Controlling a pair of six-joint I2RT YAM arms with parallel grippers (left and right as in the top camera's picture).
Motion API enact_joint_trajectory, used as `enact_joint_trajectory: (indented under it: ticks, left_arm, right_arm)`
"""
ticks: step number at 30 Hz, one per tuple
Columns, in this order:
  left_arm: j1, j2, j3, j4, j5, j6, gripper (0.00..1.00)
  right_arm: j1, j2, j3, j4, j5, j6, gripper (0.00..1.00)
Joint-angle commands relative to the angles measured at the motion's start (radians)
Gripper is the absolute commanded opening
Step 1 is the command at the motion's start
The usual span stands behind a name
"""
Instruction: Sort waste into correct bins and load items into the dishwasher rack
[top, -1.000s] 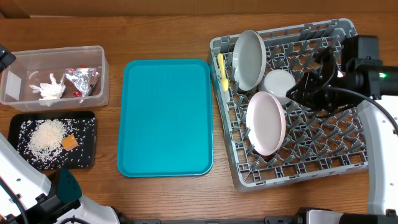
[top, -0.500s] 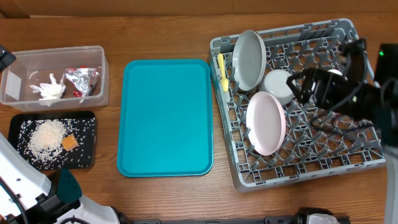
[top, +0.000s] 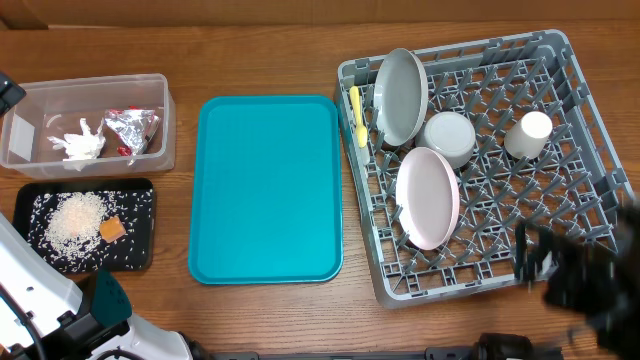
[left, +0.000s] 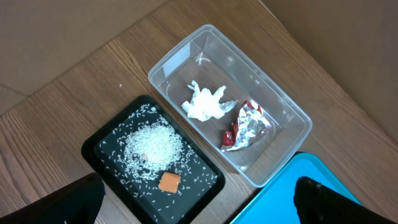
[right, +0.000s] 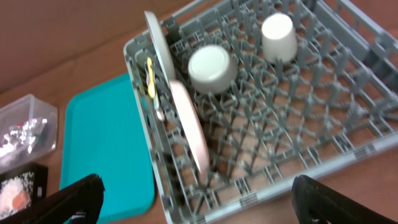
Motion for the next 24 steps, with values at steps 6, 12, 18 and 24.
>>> enact_joint_trajectory:
  ticks: [6,12,18,24]
  left_arm:
    - [0.0,0.01,-0.003,0.002,-0.013,0.004,1.0]
    - [0.0,0.01,-0.003,0.002,-0.013,0.004,1.0]
    - [0.0,0.01,-0.003,0.002,-0.013,0.004,1.0]
    - [0.0,0.01,-0.003,0.002,-0.013,0.004,1.0]
  right_arm:
    - [0.0,-0.125,-0.042,-0.053,0.025,0.008,1.0]
    - [0.0,-0.124,-0.043,-0.06,0.026,0.008,1.0]
    - [0.0,-0.124,-0.053,-0.041,0.041,-0.011,1.0]
    - [0.005,-0.185,-0.185,0.109,0.024,-0.115,1.0]
